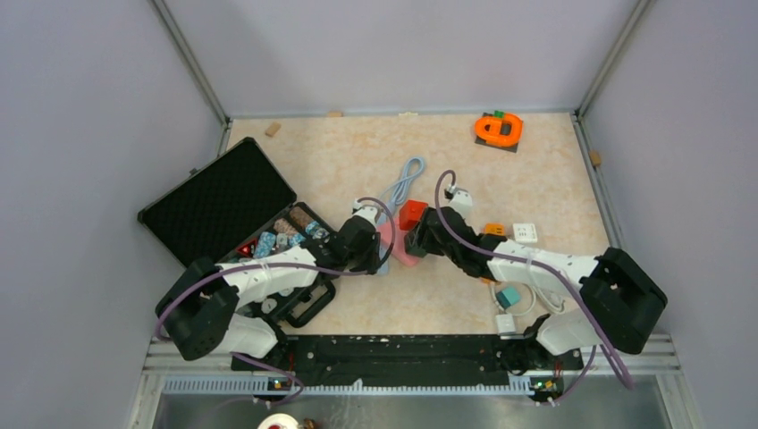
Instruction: Insert the plug
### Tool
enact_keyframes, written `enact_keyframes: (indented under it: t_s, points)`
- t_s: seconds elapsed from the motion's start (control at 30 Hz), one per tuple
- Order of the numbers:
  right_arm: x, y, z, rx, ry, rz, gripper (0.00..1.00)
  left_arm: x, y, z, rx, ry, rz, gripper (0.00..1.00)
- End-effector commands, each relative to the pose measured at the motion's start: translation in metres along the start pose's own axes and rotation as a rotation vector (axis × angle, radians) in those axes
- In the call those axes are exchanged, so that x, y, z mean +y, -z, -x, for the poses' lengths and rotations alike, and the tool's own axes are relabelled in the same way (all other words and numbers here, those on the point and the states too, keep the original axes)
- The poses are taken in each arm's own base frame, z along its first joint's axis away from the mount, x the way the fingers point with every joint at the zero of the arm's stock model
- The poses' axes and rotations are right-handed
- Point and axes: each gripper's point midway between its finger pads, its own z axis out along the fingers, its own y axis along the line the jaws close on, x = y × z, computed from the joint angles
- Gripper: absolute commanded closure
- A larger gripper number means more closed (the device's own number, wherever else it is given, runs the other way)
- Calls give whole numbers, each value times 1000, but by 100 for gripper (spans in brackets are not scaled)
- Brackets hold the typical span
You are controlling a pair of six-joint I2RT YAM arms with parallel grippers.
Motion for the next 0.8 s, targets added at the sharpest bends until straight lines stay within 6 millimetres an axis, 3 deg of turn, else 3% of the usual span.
enact_keyframes:
  t_s: [0.0, 0.2, 0.57, 0.77]
  points:
    - [-90, 3, -82, 252, 253, -321, 100, -13, -8, 0, 1, 14, -53, 71]
    - [-93, 4, -98, 255, 290, -367, 100, -12, -13, -4, 18, 19, -50, 77]
    - [-92, 29, -109, 131, 306, -333, 100, -15, -15, 0, 18, 40, -47, 80]
    - [-99, 30, -117, 98, 352, -359, 100, -18, -16, 0, 22, 46, -55, 86]
